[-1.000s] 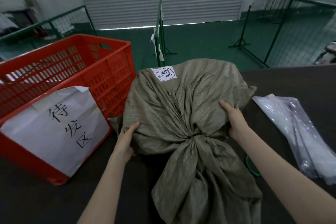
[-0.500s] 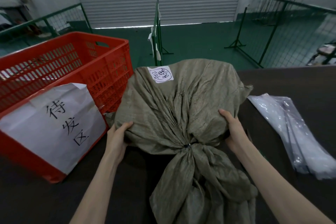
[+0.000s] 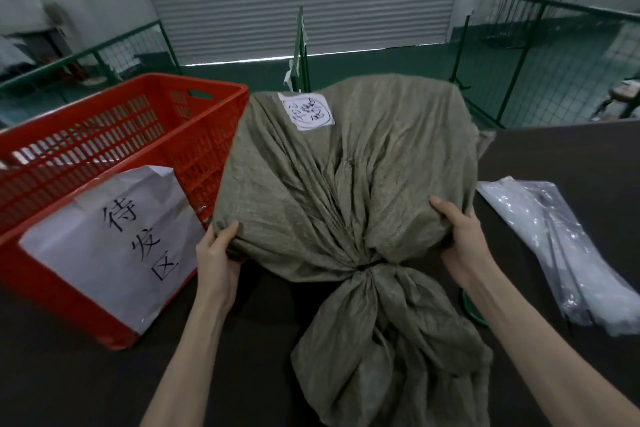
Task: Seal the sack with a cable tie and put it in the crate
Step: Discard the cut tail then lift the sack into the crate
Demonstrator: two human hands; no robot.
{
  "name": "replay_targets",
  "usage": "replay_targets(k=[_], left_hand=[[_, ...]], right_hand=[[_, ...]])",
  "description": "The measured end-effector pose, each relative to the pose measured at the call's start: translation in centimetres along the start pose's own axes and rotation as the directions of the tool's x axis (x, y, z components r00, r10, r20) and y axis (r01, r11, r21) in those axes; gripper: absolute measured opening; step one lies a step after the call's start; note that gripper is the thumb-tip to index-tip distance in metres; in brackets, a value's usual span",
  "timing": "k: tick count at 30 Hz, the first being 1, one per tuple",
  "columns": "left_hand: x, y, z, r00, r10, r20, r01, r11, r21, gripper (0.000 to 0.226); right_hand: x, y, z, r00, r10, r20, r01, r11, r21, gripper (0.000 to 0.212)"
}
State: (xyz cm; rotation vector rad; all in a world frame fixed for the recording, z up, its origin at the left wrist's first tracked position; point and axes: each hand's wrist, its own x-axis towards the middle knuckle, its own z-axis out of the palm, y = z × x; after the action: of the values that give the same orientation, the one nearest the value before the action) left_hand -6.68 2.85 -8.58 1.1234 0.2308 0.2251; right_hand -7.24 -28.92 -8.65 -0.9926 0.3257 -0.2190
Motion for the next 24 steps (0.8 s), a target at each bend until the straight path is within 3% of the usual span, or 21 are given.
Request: replay_targets(k=[8, 11, 17, 24], left_hand=[[0.4, 3.3, 1.8, 0.974, 0.227, 0.009, -0.223, 0.963, -0.148, 0.033], [0.8, 5.1, 2.7, 0.951, 0.308, 0.028, -0.292, 0.924, -0.248, 0.034], [2.7, 8.6, 3.6, 0.894, 0.443, 0.075, -0.397, 0.857, -0.328, 0.036], [4.2, 12.8, 4.1, 0.809, 0.583, 0.072, -0.517, 0.766, -0.383, 0.034]], right_hand=[[-2.2, -4.3, 4.6, 0.976, -0.219, 0.001, 0.218, 0.971, 0.102, 0.053], [-3.1, -6.0, 6.3, 0.957, -0.289, 0.005, 0.284, 0.944, 0.168, 0.042], [-3.9, -8.5, 9.2, 0.898, -0.438, 0.038, 0.413, 0.871, 0.267, 0.042], [-3.2, -10.4, 12.6, 0.867, -0.486, 0.109, 0.433, 0.844, 0.318, 0.046]])
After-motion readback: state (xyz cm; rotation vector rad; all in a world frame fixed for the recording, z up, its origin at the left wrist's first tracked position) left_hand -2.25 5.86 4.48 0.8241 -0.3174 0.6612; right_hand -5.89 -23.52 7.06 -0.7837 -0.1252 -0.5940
